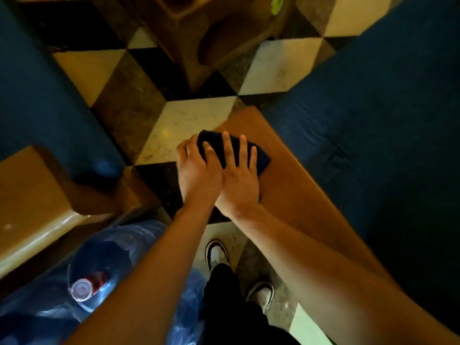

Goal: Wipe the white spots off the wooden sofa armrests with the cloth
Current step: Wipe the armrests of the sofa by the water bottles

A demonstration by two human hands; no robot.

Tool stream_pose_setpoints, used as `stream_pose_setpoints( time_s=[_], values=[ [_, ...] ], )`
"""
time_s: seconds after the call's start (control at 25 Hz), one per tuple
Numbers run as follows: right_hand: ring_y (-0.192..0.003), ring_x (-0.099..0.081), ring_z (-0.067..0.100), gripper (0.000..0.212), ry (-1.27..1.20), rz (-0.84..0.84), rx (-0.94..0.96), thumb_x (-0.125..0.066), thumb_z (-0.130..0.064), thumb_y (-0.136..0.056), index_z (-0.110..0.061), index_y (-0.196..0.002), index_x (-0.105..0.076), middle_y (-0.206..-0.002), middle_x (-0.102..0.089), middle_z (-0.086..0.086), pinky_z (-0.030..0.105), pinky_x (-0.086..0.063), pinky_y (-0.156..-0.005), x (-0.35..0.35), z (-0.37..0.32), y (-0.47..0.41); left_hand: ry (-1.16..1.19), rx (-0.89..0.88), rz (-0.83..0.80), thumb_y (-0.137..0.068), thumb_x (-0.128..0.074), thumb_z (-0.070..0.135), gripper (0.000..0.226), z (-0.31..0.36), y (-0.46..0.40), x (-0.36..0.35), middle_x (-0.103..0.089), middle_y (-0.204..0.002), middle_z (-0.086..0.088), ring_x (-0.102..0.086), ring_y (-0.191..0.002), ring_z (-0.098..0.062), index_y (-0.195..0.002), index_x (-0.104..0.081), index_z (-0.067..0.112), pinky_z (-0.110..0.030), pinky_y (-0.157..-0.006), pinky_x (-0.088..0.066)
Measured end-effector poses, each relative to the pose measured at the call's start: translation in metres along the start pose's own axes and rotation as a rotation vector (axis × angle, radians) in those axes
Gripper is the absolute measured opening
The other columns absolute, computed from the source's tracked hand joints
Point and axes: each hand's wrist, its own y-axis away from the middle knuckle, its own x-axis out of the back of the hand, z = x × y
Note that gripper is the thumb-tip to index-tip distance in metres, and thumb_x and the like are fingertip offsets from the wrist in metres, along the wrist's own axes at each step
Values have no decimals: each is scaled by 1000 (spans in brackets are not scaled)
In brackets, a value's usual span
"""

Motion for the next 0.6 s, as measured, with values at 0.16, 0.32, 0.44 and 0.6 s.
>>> stream_pose_setpoints(
  time_s=[0.16, 0.32, 0.44, 0.6],
  values=[
    [-131, -54, 35, 48, 129, -164, 237, -46, -46, -90, -23, -128, -63, -133, -64, 6, 44, -35, -112, 15, -31, -89, 475, 464, -62, -100, -56, 34, 32, -13, -58, 23, -72, -125, -13, -67, -111, -33, -124, -68, 18, -39, -94, -56],
    [-91, -70, 29, 19, -127, -400, 229, -64, -37, -90, -23, -103, -63, -98, -74, 4, 40, -53, -73, 30, -58, -122, 744, 596, -37, -95, -63, 23, 13, -49, -72, 69, -75, -111, -12, -71, -95, -26, -104, -72, 20, -41, -79, -61],
    [-86, -69, 24, 17, -410, -480, 257, -71, -23, -89, -20, -105, -65, -91, -72, 3, 44, -54, -75, 33, -99, -107, 792, 578, 71, -92, -71, 23, 7, -76, -52, 116, -76, -101, -2, -73, -98, -23, -92, -70, 31, -49, -92, -61],
    [-74, -68, 4, 21, -713, -549, 356, -70, -18, -89, -26, -109, -68, -80, -70, -13, 22, -50, -65, 28, -160, -91, 816, 563, 309, -88, -76, 20, 14, -114, -22, 172, -80, -87, 6, -78, -87, -15, -96, -73, 31, -31, -77, -63]
  ],
)
